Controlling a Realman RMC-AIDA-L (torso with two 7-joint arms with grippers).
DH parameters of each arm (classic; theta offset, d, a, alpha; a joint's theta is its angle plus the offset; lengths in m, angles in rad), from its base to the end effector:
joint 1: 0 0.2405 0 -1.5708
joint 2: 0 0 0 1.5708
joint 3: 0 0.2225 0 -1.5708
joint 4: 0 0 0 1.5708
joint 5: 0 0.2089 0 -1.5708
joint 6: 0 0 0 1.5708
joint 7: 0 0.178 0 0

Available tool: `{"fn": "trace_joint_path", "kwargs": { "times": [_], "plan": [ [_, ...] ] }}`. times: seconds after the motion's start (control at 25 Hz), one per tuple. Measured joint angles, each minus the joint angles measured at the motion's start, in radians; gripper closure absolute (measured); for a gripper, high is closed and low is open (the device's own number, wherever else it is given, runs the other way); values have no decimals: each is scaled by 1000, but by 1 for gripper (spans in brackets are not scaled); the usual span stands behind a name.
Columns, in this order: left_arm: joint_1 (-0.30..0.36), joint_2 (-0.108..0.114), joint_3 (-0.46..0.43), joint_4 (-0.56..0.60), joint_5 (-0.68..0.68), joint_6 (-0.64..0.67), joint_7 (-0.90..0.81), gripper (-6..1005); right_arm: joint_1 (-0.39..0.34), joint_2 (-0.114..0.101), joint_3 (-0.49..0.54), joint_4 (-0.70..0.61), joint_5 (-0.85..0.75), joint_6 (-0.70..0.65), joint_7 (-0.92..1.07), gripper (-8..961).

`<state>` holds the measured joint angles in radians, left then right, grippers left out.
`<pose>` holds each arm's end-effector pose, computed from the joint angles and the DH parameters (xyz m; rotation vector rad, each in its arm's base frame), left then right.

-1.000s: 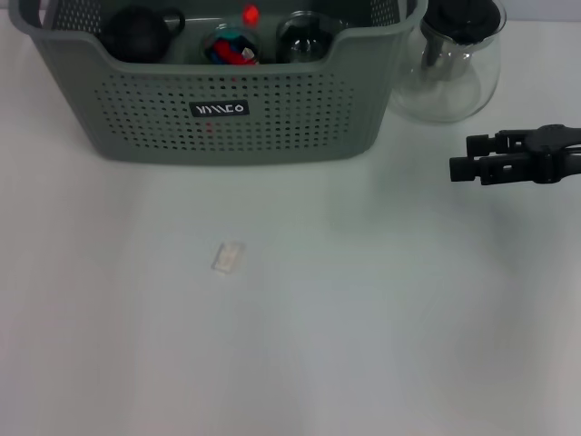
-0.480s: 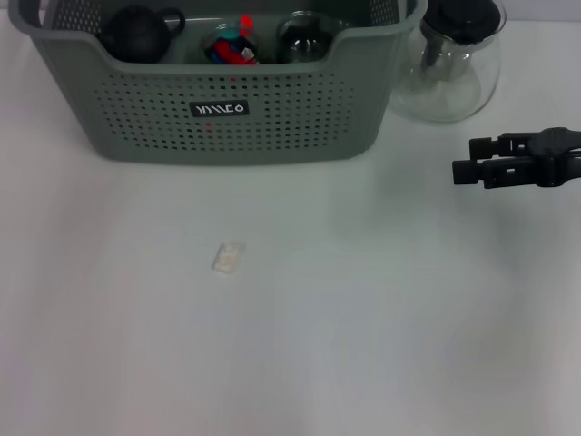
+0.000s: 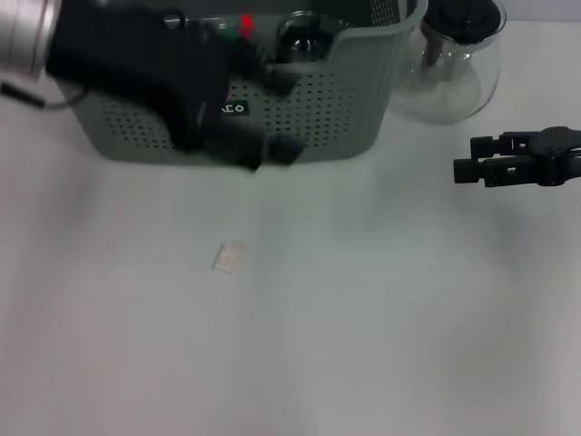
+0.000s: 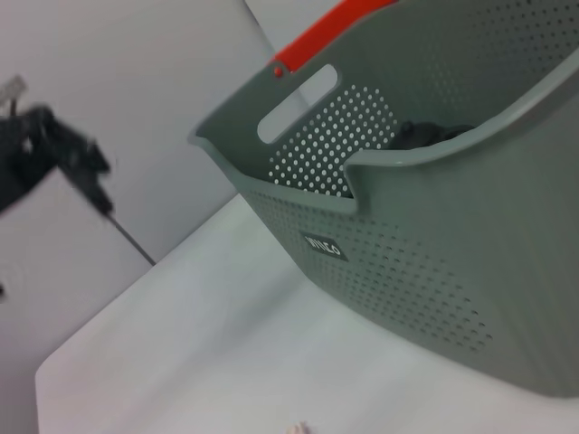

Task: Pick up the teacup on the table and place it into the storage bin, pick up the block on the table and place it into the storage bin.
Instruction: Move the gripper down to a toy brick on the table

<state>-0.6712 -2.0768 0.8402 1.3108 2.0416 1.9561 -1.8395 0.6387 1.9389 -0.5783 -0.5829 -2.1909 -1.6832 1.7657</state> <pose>-0.0996 0.3166 0.0530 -3.0784 -0.1856 -0.4201 0.2311 0.3341 0.0241 -2.7624 1.1168 0.5959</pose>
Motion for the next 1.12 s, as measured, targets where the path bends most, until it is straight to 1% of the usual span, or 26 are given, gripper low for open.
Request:
{"fn": "trace_joint_path", "kwargs": {
  "times": [0.04, 0.08, 0.12, 0.16, 0.28, 0.32, 0.36, 0.4, 0.52, 0.56, 0.72, 0.76, 0.88, 1.12],
  "plan": [
    [3, -2, 3, 1, 18, 4, 8, 260, 0, 0, -1, 0, 0, 0, 0, 11],
    [11, -8, 16, 4, 70, 7, 25, 260, 0, 0, -1, 0, 0, 0, 0, 11],
    [15, -14, 45, 9, 150, 6, 41, 261, 1, 0, -1, 0, 1, 0, 0, 11],
    [15, -14, 45, 9, 150, 6, 41, 261, 2, 0, 0, 0, 1, 0, 0, 11],
    [11, -20, 102, 20, 260, -2, 47, 261, 5, 0, 4, 0, 1, 0, 1, 11],
    [3, -22, 145, 29, 314, -6, 47, 261, 6, 0, 4, 0, 2, 0, 2, 11],
    [3, -22, 145, 29, 314, -6, 47, 261, 7, 0, 4, 0, 3, 0, 3, 11],
    [-2, -23, 167, 33, 336, -12, 47, 261, 8, 0, 5, 0, 3, 0, 4, 11],
    [-20, -27, 245, 35, 423, -50, 48, 261, 8, 1, 6, 0, 4, 1, 11, 11],
    [-27, -31, 277, 30, 461, -75, 49, 261, 9, 2, 6, 1, 5, 1, 12, 11],
    [-38, -54, 417, 5, 583, -162, 68, 262, 9, 9, 10, 3, 7, 0, 16, 11],
    [-38, -65, 457, 0, 615, -182, 77, 262, 9, 11, 10, 4, 7, -1, 17, 11],
    [-47, -82, 504, -12, 657, -205, 94, 262, 8, 13, 5, 8, 7, 1, 15, 11],
    [-92, -87, 537, -69, 675, -237, 98, 262, 1, 17, 1, 12, 7, 1, 4, 11]
  ]
}}
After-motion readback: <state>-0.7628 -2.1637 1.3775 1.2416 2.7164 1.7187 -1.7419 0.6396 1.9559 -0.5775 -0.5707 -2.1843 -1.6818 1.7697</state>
